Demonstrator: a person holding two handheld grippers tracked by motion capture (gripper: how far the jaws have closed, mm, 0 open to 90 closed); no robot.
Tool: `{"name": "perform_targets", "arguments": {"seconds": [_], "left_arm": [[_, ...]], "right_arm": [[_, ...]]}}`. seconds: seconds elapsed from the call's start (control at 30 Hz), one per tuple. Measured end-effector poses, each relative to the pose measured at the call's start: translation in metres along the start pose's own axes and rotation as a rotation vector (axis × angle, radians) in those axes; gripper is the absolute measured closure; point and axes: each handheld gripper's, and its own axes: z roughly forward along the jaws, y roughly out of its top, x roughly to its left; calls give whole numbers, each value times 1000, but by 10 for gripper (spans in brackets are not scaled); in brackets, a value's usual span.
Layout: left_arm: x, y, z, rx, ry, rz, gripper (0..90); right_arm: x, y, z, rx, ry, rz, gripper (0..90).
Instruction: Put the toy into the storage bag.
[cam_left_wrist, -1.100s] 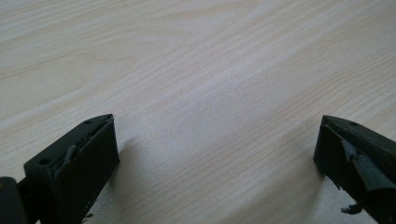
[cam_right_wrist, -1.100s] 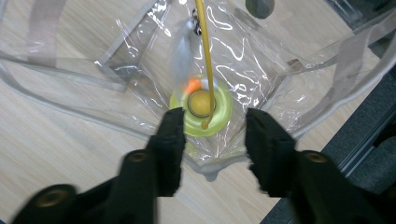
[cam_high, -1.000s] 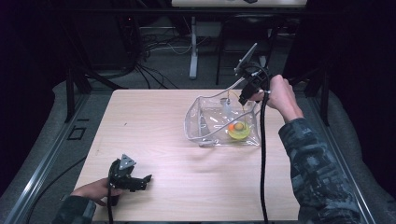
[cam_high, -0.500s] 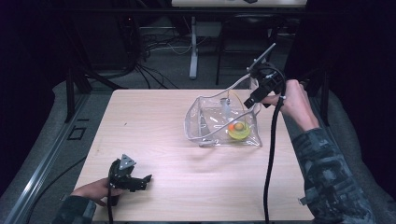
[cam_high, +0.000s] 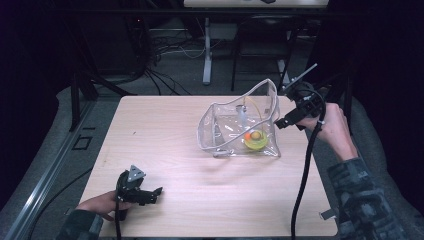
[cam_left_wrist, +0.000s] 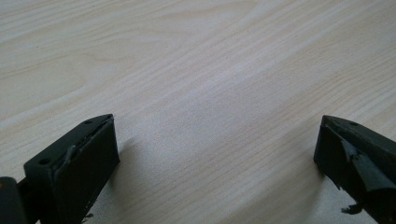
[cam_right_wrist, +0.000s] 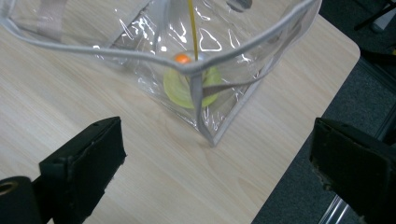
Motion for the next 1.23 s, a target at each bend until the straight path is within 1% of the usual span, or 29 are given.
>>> {"name": "perform_targets", "arguments": {"seconds": [0.13,0.17,0.2,0.27,0.33,0.43,0.47,0.53,0.57,0.6,0.63,0.67,0.7,0.77,0.8,0.83,0.87,0.9,0.93,1.03,1.1,1.17,1.2,1.23], "left_arm": [[0,0,0,0,0,0,0],[0,0,1,-10,8,-2,0],[-1,0,1,-10,6,-6,0],[0,0,1,-10,8,-2,0],[0,0,1,-9,8,-2,0],[-1,0,1,-10,9,-3,0],[0,0,1,-9,8,-3,0],[0,0,1,-10,9,-2,0],[0,0,1,-10,8,-2,0],[0,0,1,-10,9,-3,0],[0,0,1,-10,9,-3,0],[0,0,1,-10,9,-3,0],[0,0,1,-10,9,-3,0],[0,0,1,-10,9,-2,0],[0,0,1,-10,9,-3,0],[0,0,1,-7,5,-3,0],[0,0,1,-7,5,-1,0],[0,0,1,-8,5,-2,0],[0,0,1,-7,5,-2,0],[0,0,1,-6,5,-3,0],[0,0,1,-6,5,-3,0],[0,0,1,-6,5,-3,0],[0,0,1,-6,5,-3,0],[0,0,1,-6,6,-3,0]], "right_arm": [[0,-15,6,6,-4,0,35],[0,-18,8,11,-2,0,35],[1,-21,9,9,-3,1,35],[2,-29,14,2,1,9,34],[3,-36,20,12,2,8,21],[3,-44,30,18,3,22,6],[3,-47,33,15,12,28,6],[4,-52,39,26,17,34,6],[4,-54,43,26,29,40,6],[5,-56,46,27,26,44,4],[5,-59,49,29,33,47,2],[6,-61,53,42,37,43,1],[7,-64,57,39,40,53,0],[8,-69,66,55,44,57,0],[10,-72,70,55,36,58,0],[12,-76,76,67,32,54,0],[13,-78,79,62,43,63,0],[14,-81,83,69,32,55,0],[13,-84,87,77,70,54,0],[14,-88,92,191,74,44,0],[15,-91,96,208,74,42,0],[15,-94,100,221,68,25,0],[15,-96,103,225,73,31,0],[15,-101,110,174,79,55,0]]}}
